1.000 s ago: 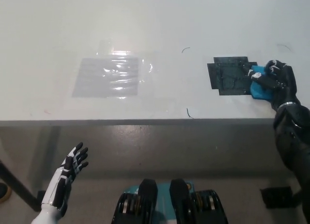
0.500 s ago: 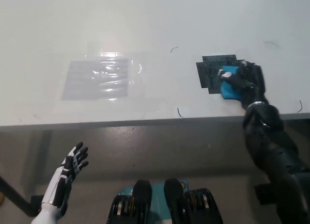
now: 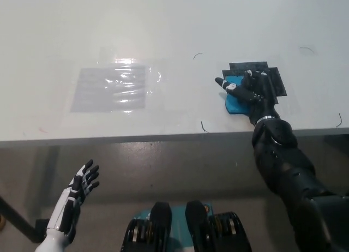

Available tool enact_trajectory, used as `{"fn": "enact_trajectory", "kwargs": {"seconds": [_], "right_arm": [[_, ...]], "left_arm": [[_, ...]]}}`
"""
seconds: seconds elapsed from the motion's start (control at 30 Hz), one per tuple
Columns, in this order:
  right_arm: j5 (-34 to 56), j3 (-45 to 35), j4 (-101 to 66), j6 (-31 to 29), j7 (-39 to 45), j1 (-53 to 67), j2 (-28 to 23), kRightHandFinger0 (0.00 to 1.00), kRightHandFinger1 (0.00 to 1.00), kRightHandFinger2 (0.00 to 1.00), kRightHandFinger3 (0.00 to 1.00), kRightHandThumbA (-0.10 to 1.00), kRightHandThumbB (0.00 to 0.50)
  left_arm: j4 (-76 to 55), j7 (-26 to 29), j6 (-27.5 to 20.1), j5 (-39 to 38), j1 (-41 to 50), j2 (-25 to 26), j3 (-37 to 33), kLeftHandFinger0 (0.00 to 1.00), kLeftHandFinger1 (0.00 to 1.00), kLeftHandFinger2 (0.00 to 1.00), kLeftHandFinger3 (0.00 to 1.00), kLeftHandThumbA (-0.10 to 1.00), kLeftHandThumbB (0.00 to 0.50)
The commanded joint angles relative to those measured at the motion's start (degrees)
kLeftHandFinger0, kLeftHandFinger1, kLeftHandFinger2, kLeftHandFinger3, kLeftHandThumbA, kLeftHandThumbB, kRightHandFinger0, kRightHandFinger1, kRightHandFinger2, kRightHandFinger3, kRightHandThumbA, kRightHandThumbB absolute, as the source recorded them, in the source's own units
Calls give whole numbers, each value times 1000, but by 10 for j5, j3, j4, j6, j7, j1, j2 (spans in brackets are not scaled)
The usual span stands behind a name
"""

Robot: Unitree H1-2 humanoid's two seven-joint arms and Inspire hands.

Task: A soft sponge is kept on the balc marked spot on the table infront of the robot and it uses its right hand fist to press down on it and drrags it across the table in a back and forth manner twice to clean it

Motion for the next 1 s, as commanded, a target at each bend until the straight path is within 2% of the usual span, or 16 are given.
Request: {"fn": "enact_trajectory", "kwargs": {"seconds": [0.0, 0.1, 0.17, 0.2, 0.23, 0.27, 0.3, 0.33, 0.37, 0.47, 0.5, 0.57, 0.63, 0.77, 0.87, 0.97], "right_arm": [[-11, 11, 19, 28, 2, 11, 12, 0, 0, 0, 0, 1000, 207], [-7, 8, 18, 38, 1, 13, 2, 0, 0, 0, 0, 1000, 212], [-8, 8, 17, 30, -5, 15, -4, 0, 0, 0, 0, 1000, 235], [-28, 25, 16, 2, -20, 19, -9, 1, 0, 24, 29, 1000, 267], [-35, 32, 14, -9, -25, 21, -13, 349, 39, 57, 103, 1000, 297], [-31, 32, 11, -16, -12, 20, -17, 565, 333, 383, 426, 1000, 394], [-20, 27, 3, -22, 22, 15, -24, 737, 676, 747, 786, 1000, 384], [-15, 29, -8, -32, 60, 9, -30, 1000, 1000, 1000, 1000, 1000, 348], [-8, 26, -19, -42, 89, 6, -33, 1000, 1000, 1000, 1000, 1000, 357], [7, 30, -101, -58, 148, 0, -40, 1000, 1000, 1000, 1000, 1000, 318], [7, 37, -169, -46, 151, 7, -41, 1000, 1000, 1000, 1000, 1000, 347], [12, 52, -316, -6, 155, 28, -42, 1000, 1000, 1000, 1000, 1000, 360], [13, 70, -487, 57, 150, 48, -49, 1000, 1000, 1000, 1000, 1000, 401], [28, 84, -633, 119, 149, 59, -55, 1000, 1000, 1000, 1000, 1000, 370], [44, 93, -744, 169, 142, 55, -57, 1000, 1000, 1000, 1000, 1000, 428], [63, 101, -834, 200, 138, 44, -61, 1000, 1000, 1000, 1000, 1000, 450]], "left_arm": [[-5, 1, -19, -4, -3, 6, 3, 1000, 1000, 1000, 1000, 1000, 500], [-3, -1, -20, -6, -3, 7, 3, 1000, 1000, 1000, 1000, 1000, 500], [-4, -2, -22, -6, -3, 7, 2, 1000, 1000, 1000, 1000, 1000, 500], [-5, -1, -21, -5, -2, 7, 3, 1000, 1000, 1000, 1000, 1000, 500], [-5, 0, -20, -4, -2, 7, 3, 1000, 1000, 1000, 1000, 1000, 500], [-5, 0, -20, -3, -2, 7, 2, 1000, 1000, 1000, 1000, 1000, 500], [-5, 0, -19, -3, -3, 7, 3, 1000, 1000, 1000, 1000, 1000, 500], [-5, 0, -18, -4, -4, 7, 3, 1000, 1000, 1000, 1000, 1000, 500], [-5, 1, -18, -3, -3, 7, 3, 1000, 1000, 1000, 1000, 1000, 500], [-4, 0, -20, -2, -4, 8, 3, 1000, 1000, 1000, 1000, 1000, 500], [-4, 2, -20, 0, -4, 8, 3, 1000, 1000, 1000, 1000, 1000, 500], [0, 4, -21, 1, -5, 8, 4, 1000, 1000, 1000, 1000, 1000, 500], [5, 2, -23, -1, -7, 9, 4, 1000, 1000, 1000, 1000, 1000, 500], [10, 0, -26, -1, -5, 9, 3, 1000, 1000, 1000, 1000, 1000, 500], [9, 1, -24, 0, -2, 8, 3, 1000, 1000, 1000, 1000, 1000, 500], [7, 1, -22, 2, -1, 10, 2, 1000, 1000, 1000, 1000, 1000, 500]]}}
